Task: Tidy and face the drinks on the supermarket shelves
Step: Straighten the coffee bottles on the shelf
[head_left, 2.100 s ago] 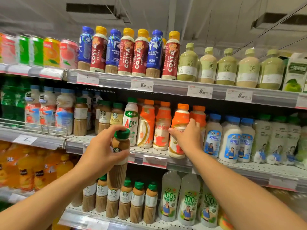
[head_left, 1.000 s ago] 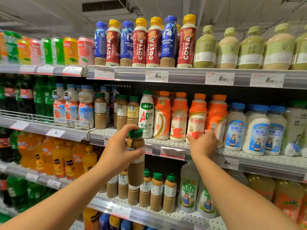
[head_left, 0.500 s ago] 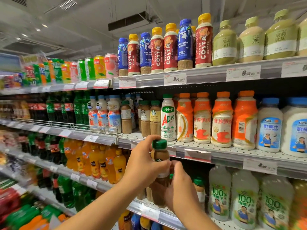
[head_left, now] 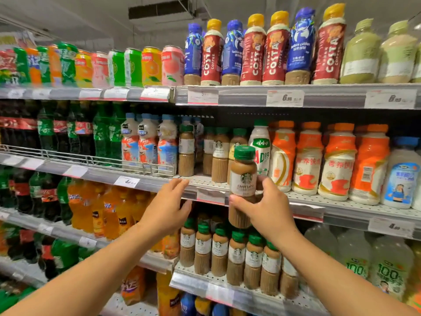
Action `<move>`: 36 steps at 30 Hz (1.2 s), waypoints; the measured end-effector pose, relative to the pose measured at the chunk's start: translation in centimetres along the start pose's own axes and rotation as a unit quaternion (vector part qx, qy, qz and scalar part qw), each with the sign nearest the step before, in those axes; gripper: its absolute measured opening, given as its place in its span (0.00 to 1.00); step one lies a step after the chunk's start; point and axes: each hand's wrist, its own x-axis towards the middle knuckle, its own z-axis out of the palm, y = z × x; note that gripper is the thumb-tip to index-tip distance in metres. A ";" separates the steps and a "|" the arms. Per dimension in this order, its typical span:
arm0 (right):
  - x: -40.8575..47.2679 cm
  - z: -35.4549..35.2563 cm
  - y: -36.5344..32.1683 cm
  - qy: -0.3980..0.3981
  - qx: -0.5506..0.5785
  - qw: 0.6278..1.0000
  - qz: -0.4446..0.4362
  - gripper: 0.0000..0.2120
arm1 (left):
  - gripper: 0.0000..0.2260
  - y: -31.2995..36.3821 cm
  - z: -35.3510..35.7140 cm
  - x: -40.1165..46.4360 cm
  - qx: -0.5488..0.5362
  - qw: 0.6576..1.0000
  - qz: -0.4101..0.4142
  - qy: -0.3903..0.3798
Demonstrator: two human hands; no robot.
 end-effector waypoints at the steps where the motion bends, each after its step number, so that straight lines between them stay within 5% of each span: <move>1: 0.8 0.9 -0.6 0.011 -0.010 1.000 -0.003 0.25 | 0.27 -1.9 0.2 0.8 0.035 0.999 0.015 -0.001; 10: 7.5 9.3 -5.3 0.066 -0.034 0.996 0.044 0.22 | 0.38 -11.2 1.5 7.5 0.106 0.992 0.070 -0.015; 17: 10.2 13.6 -5.2 0.087 -0.088 0.990 0.071 0.24 | 0.43 -11.7 2.5 8.7 0.156 0.982 0.093 0.060; 26: 11.3 17.0 -4.4 0.140 -0.109 0.978 0.108 0.23 | 0.42 -11.7 3.1 9.2 0.154 0.981 0.100 0.055; 36: 10.6 18.3 -3.3 0.140 -0.122 0.972 0.145 0.35 | 0.41 -12.1 3.3 9.0 0.166 0.979 0.102 0.062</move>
